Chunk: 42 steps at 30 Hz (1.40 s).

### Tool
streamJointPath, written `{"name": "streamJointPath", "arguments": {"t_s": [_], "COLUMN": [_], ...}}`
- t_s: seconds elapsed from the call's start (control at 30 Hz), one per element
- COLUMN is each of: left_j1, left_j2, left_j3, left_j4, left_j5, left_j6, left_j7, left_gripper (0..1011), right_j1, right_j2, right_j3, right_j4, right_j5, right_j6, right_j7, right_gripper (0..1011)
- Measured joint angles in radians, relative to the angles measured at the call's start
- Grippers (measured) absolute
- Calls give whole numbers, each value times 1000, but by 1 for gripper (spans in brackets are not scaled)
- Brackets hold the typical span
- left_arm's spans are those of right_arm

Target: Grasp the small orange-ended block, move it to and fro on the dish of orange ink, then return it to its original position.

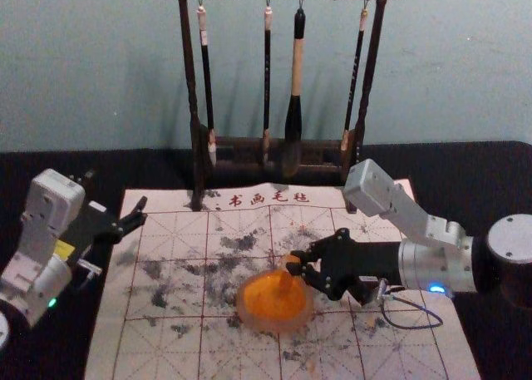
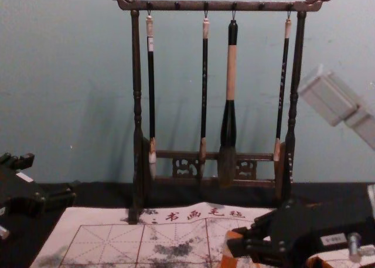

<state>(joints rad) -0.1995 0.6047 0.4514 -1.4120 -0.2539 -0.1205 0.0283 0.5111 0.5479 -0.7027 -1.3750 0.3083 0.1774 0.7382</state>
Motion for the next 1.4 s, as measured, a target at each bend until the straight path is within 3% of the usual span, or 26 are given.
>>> {"name": "streamJointPath", "arguments": {"t_s": [0.3, 0.7, 1.4], "left_j1": [0, 0, 0], "left_j2": [0, 0, 0], "left_j3": [0, 0, 0], "left_j4": [0, 0, 0], "left_j5": [0, 0, 0], "left_j6": [0, 0, 0], "left_j7": [0, 0, 0], "left_gripper": [1001, 1001, 1001], "right_j1": [-42, -66, -14], "right_j2": [34, 49, -7], "right_j3": [10, -2, -26], "right_j4": [-59, -92, -10], "right_j5": [26, 42, 16], "right_j6": [2, 3, 2], "right_j7": [6, 19, 2], "right_gripper": [101, 101, 101]}}
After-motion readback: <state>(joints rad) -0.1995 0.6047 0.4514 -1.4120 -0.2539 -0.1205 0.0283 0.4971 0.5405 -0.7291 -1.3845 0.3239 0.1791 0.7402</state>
